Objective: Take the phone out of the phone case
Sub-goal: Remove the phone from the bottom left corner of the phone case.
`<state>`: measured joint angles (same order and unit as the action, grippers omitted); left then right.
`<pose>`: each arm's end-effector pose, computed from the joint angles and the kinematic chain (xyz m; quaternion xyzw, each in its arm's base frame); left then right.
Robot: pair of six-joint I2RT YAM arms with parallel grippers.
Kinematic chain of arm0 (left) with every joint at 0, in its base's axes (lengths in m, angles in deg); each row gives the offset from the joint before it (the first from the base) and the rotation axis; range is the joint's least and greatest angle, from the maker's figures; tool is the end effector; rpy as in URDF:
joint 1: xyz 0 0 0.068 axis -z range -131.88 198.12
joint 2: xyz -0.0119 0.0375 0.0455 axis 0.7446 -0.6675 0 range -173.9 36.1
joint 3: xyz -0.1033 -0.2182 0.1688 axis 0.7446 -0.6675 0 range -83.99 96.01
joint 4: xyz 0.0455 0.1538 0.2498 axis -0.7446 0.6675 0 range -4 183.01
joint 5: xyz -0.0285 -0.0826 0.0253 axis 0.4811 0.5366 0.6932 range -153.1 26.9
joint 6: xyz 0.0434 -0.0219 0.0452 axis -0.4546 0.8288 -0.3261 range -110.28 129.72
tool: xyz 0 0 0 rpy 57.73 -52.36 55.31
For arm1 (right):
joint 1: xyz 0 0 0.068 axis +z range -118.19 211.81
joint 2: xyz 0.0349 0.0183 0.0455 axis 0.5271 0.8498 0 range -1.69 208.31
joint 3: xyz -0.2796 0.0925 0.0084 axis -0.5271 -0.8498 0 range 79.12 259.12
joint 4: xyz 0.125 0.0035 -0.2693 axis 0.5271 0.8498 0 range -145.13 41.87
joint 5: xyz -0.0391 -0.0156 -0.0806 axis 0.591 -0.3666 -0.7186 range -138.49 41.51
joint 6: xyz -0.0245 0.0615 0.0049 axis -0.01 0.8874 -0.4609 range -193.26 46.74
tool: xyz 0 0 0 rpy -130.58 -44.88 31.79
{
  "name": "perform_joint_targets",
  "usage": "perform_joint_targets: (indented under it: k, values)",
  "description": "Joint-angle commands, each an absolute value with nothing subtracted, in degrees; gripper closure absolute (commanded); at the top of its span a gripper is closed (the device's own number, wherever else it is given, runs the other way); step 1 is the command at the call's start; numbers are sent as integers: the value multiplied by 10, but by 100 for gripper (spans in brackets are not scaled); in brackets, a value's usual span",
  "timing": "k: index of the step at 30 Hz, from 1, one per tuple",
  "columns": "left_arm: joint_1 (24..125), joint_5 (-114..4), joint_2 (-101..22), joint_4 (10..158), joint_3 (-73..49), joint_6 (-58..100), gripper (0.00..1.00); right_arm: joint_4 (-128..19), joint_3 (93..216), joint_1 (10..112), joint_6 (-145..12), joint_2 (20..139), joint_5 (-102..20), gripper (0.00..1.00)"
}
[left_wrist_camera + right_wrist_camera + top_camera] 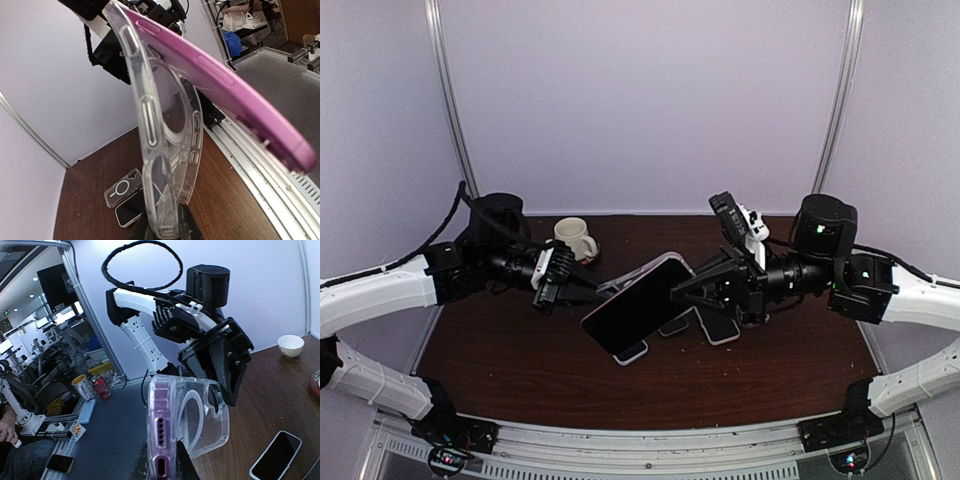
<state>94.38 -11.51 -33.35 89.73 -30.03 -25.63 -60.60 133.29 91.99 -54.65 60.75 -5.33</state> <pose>0.1835 -0.2514 0.3290 0.6704 0.3909 -0.4027 0.4854 0.1118 0.2677 0.3807 -0.4761 0.5396 0.6129 0.3265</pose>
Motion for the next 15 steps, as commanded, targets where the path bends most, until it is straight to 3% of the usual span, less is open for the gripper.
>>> perform_joint_targets:
  k: [1,10,15]
  values:
    - [936,-215,-337,802,-286,-271,90,-571,1359,922,-582,592,-60,100]
    - [936,-264,-321,798,-294,-281,71,-501,1361,890,-674,540,-170,100]
    - [931,-322,-311,805,-298,-303,68,-480,1359,873,-722,516,-213,100]
